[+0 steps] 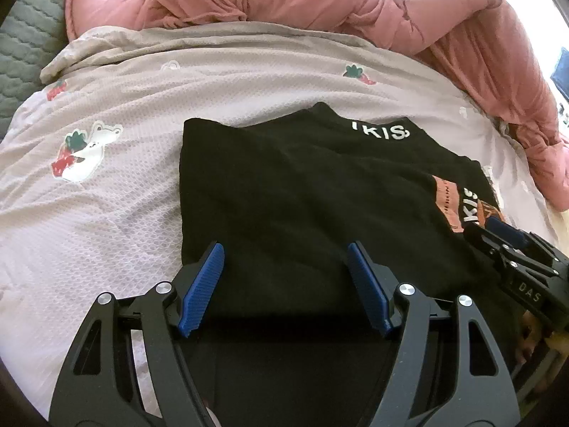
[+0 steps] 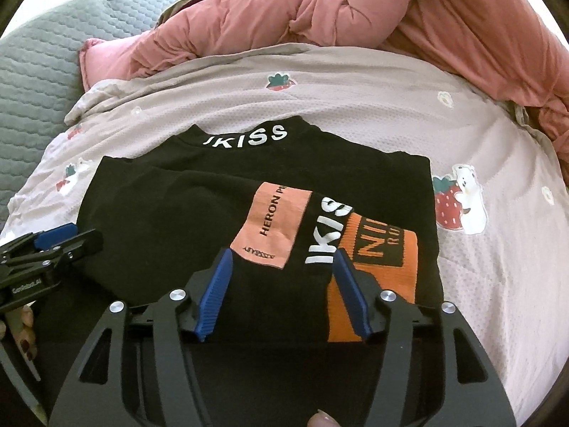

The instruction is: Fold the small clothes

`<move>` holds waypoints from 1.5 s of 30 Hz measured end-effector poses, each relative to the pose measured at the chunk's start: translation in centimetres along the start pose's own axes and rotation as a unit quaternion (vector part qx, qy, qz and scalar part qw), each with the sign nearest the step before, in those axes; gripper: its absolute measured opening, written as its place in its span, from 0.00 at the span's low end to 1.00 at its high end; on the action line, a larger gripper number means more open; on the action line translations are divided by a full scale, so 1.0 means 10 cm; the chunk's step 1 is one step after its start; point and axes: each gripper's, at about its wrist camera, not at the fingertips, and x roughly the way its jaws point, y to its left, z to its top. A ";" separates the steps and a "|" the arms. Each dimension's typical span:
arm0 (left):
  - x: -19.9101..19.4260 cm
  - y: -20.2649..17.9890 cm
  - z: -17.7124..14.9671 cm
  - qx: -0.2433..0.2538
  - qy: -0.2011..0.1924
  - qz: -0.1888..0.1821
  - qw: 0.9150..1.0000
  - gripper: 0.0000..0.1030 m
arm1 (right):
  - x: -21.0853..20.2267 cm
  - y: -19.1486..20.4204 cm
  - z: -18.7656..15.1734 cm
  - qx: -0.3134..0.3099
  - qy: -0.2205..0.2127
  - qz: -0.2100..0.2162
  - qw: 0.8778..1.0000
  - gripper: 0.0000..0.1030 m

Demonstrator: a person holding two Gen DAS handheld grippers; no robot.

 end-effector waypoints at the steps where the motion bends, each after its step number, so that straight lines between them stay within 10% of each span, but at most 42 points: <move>1: -0.01 0.00 0.00 0.000 -0.001 0.000 1.000 0.63 | -0.01 0.00 0.00 0.000 -0.001 0.000 1.000 0.60; 14: -0.23 0.17 0.02 -0.019 -0.026 0.014 0.999 0.91 | -0.18 0.01 0.01 0.004 -0.024 -0.005 1.000 0.85; 45: -0.69 0.24 -0.20 -0.016 -0.092 0.017 0.996 0.91 | -0.87 -0.20 -0.12 0.010 -0.077 0.008 0.997 0.92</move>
